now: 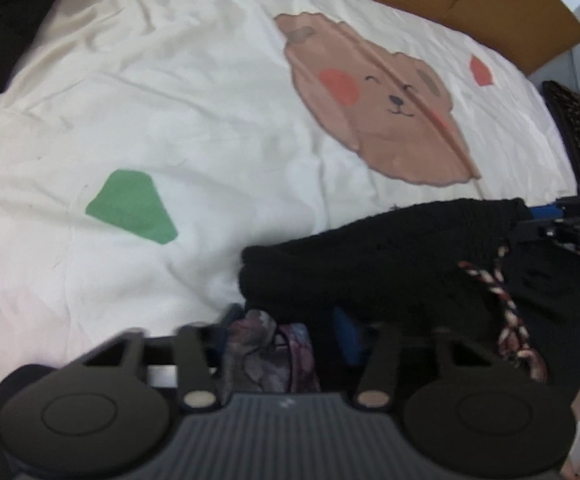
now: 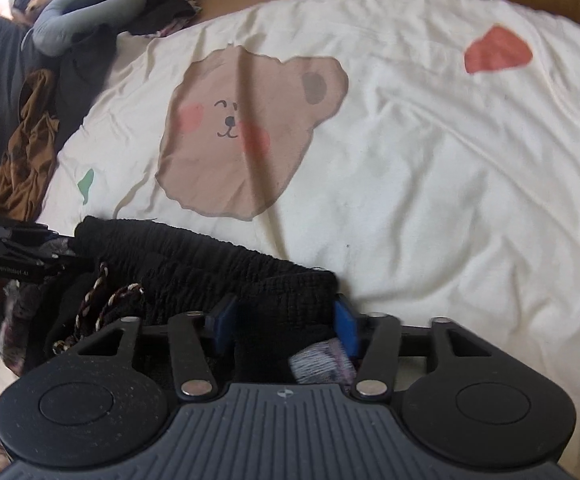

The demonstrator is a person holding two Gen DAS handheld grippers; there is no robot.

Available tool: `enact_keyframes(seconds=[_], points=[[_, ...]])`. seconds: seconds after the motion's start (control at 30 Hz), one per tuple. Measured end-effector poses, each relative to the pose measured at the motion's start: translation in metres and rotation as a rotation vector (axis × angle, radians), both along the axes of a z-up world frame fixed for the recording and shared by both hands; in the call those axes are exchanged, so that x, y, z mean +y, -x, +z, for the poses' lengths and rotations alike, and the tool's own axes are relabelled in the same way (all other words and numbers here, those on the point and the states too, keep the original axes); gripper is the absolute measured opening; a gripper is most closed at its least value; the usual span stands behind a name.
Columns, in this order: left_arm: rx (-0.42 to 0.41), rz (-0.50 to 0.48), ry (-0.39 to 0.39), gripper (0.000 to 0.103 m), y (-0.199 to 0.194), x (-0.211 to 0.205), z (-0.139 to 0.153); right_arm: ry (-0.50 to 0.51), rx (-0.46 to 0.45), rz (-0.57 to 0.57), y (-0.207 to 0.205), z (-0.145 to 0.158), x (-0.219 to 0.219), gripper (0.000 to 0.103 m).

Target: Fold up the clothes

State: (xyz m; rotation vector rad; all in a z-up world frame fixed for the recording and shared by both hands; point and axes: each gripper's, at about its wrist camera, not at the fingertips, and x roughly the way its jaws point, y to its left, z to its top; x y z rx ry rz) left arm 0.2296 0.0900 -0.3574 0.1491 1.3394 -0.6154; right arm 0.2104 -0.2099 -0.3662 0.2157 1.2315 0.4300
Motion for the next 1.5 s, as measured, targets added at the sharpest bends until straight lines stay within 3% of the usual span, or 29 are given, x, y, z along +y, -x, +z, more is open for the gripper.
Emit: enact_keyframes(seconds=[0.1, 0.17, 0.4, 0.73, 1.1, 1.5], points=[[-0.039, -0.009, -0.006, 0.021, 0.004, -0.002, 0.010, 0.046, -0.039, 0.012, 0.004, 0.009, 0.001, 0.017], [-0.076, -0.010, -0.010, 0.020, 0.006, -0.002, 0.018, 0.068, -0.064, -0.015, 0.005, 0.021, -0.002, 0.014], [-0.216, -0.007, 0.004, 0.017, -0.005, -0.015, 0.056, 0.183, -0.204, -0.002, 0.002, 0.061, 0.009, 0.013], [-0.352, -0.006, 0.001, 0.017, -0.038, -0.042, 0.088, 0.225, -0.311, -0.020, -0.033, 0.095, 0.006, 0.013], [-0.476, -0.006, -0.010, 0.017, -0.078, -0.060, 0.112, 0.298, -0.402, -0.022, -0.075, 0.116, 0.012, 0.013], [-0.585, 0.003, -0.046, 0.017, -0.120, -0.079, 0.116, 0.347, -0.460, -0.047, -0.137, 0.120, 0.019, 0.013]])
